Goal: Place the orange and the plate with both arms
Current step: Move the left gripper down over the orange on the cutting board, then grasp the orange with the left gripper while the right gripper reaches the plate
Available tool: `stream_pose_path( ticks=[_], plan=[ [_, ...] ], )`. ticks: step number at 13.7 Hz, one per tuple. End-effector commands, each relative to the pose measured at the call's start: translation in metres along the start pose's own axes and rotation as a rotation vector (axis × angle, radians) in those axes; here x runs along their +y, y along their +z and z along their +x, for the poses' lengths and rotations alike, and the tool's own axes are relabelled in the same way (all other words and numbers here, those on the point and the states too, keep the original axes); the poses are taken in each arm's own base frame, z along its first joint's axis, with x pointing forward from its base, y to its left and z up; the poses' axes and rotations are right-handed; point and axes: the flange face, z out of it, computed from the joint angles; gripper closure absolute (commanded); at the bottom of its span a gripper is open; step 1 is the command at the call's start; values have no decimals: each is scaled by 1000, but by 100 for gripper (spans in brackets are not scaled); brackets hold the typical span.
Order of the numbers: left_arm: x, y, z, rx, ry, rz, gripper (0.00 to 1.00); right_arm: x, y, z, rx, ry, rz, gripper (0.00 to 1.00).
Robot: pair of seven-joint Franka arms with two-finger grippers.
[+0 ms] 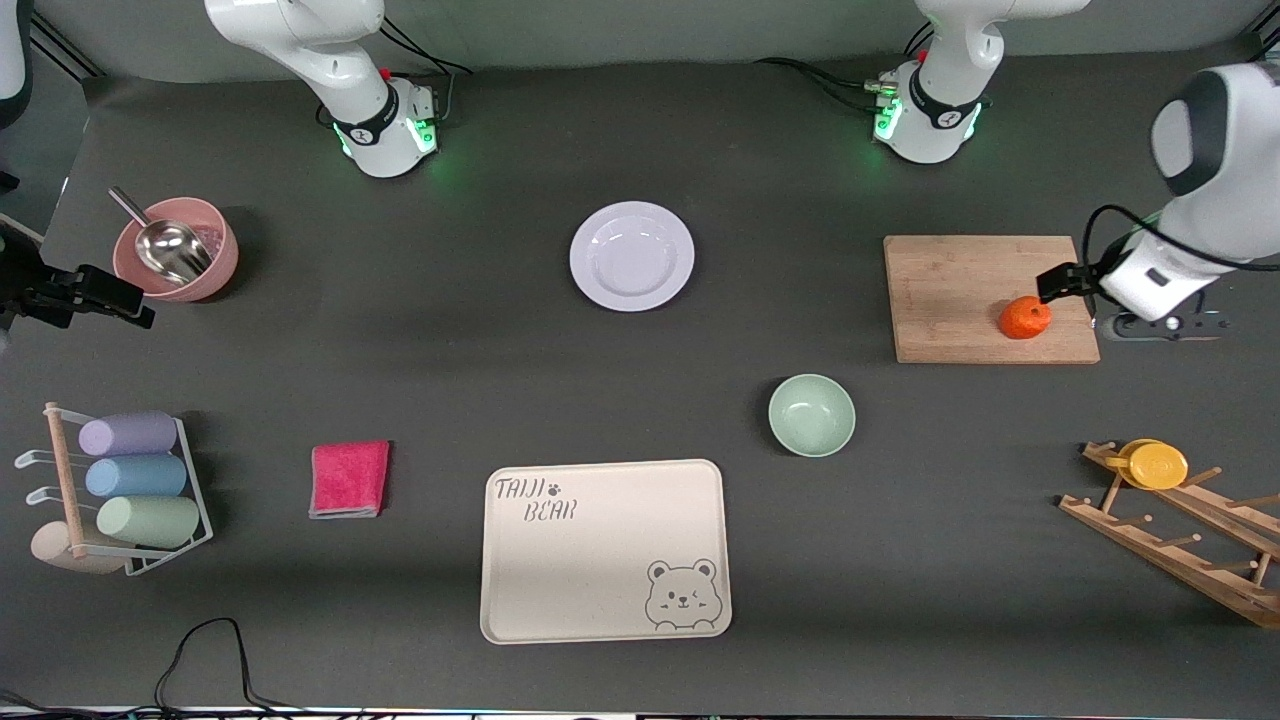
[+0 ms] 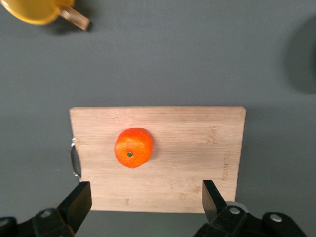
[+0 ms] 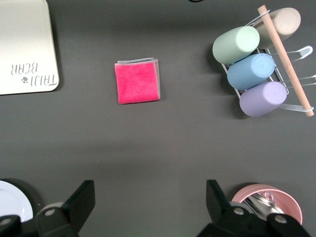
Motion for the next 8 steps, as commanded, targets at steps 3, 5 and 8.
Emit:
stream_pose_path(
  ticks=[3,5,8],
  plan=[
    [-8,59,-3,-34,54,65,0,-25,-3,-50,-1,-25,28,0],
    [-19,83,-5,-15,39,60,0,-39,-1,-75,20,-7,41,0],
    [-22,122,-6,22,51,65,0,-61,13,-115,35,14,60,0]
  ],
)
